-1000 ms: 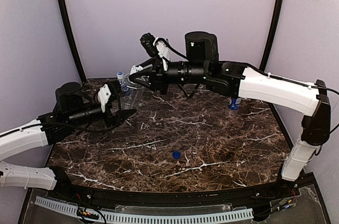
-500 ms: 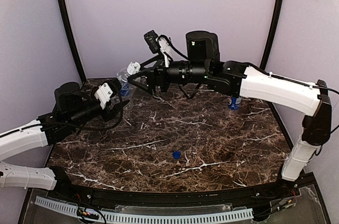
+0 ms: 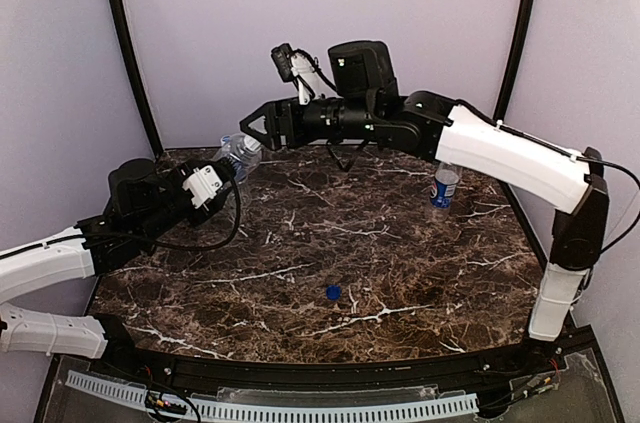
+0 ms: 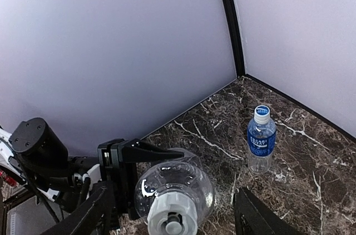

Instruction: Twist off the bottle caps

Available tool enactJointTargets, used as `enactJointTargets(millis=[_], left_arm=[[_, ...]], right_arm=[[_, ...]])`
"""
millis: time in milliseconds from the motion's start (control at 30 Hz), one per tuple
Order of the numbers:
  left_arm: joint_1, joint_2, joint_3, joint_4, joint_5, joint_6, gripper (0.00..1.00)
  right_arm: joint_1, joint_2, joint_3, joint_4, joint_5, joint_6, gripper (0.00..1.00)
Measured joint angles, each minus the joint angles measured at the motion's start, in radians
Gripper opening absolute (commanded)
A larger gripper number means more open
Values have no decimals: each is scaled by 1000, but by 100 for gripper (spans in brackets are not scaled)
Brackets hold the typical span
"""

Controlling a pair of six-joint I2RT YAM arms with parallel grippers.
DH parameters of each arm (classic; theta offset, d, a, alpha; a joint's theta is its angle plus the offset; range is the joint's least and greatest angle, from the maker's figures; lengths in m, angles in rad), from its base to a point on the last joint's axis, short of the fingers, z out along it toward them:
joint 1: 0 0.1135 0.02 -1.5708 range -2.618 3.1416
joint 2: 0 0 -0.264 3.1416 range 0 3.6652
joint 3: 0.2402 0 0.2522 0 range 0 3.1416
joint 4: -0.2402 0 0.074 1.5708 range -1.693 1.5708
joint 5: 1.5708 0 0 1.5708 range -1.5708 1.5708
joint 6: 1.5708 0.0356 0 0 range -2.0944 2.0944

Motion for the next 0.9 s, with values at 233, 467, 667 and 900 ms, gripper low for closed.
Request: enactJointTargets(millis=[233,467,667,900], left_arm=[[0,0,0,0,1,4,41],[0,2,-4,-11,5,1,41],[8,-8,-3,-47,74,-32,37],[15,-23,62,-318,451,-140,36]], right_arm=[[0,53,19,-83,11,10,55],[1,60,22,-107,-51,-14,0],[-11,55,11,-113,-127,-109,0],[-26,-41,-98,-222,-348,-573,0]])
